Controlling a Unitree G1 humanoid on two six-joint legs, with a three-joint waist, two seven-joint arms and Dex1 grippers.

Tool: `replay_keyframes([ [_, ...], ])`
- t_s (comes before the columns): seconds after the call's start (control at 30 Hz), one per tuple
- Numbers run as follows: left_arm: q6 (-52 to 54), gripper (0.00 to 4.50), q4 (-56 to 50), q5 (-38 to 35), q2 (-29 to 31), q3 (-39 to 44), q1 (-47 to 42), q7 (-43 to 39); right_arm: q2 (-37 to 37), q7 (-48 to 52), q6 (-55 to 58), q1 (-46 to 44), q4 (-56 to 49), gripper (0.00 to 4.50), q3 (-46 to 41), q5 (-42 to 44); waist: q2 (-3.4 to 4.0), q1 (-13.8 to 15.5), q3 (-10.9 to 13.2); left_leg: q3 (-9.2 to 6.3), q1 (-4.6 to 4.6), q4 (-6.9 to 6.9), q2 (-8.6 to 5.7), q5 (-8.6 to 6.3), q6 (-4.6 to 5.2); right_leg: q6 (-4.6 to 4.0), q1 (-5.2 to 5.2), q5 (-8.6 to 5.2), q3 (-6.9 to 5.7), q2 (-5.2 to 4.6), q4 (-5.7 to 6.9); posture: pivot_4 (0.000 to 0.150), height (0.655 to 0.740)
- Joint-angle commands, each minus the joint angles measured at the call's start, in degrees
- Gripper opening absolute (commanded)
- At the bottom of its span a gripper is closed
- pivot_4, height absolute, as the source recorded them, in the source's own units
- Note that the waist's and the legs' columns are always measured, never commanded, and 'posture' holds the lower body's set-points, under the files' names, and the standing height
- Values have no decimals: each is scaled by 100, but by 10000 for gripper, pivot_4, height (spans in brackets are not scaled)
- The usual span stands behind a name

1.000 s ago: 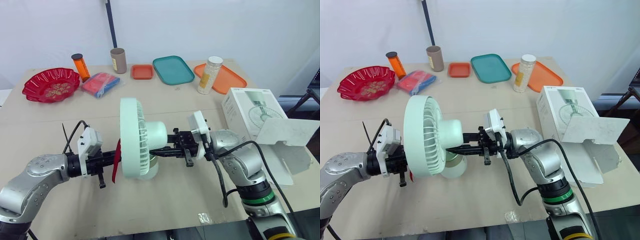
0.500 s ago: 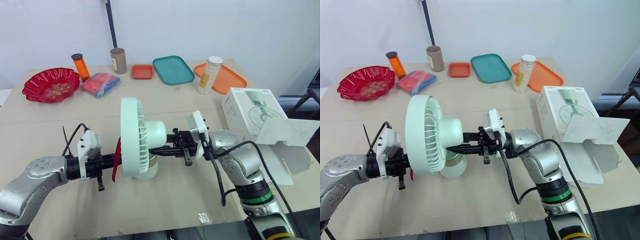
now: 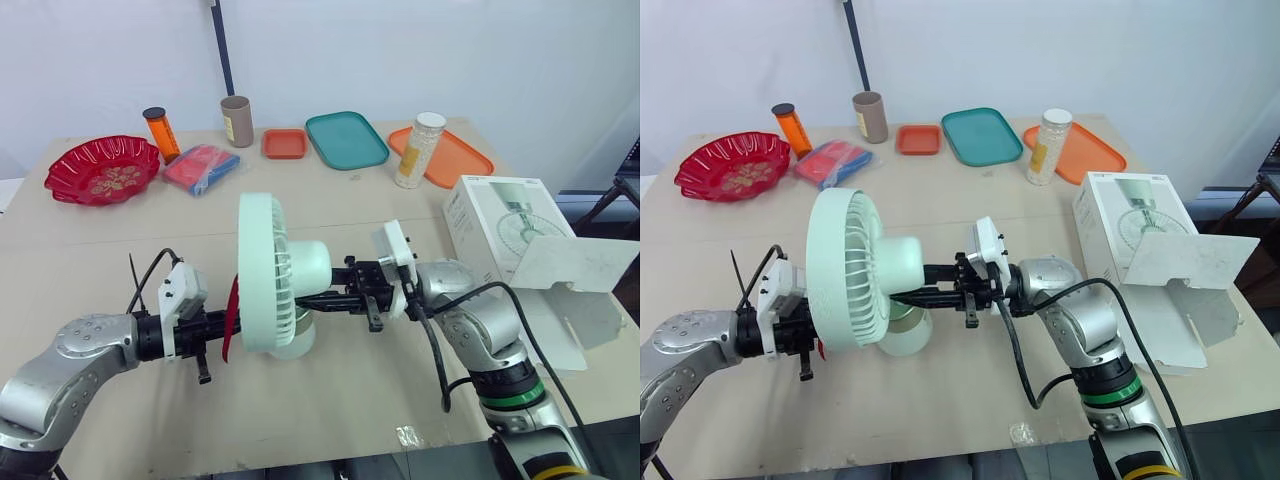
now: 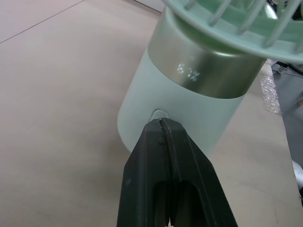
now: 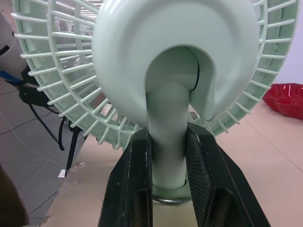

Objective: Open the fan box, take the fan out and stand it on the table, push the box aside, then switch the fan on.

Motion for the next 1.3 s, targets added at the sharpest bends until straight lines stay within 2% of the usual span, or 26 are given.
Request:
replay_keyframes([
  [0.03,-128,383,-50,21,-26,27,-48,-26,64,17,-67,-93,-378,4419,-125,226,0,0,0,0,0,0,0,0,0,0,0,0,0,0,0,1500,7255],
  [0.6,-68,383,-135,-7,-142,5,-113,5,153,-30,49,85,-640,4419,5,245,0,0,0,0,0,0,0,0,0,0,0,0,0,0,0,1500,7255],
  [0.93,-248,383,24,216,-27,124,125,-61,39,168,-277,204,-408,4419,53,-24,0,0,0,0,0,0,0,0,0,0,0,0,0,0,0,1500,7255],
  [1.3,-287,383,55,247,31,189,221,-104,277,124,-802,162,129,4419,235,-503,0,-1,0,0,0,0,0,0,0,0,0,0,0,0,0,1500,7255],
])
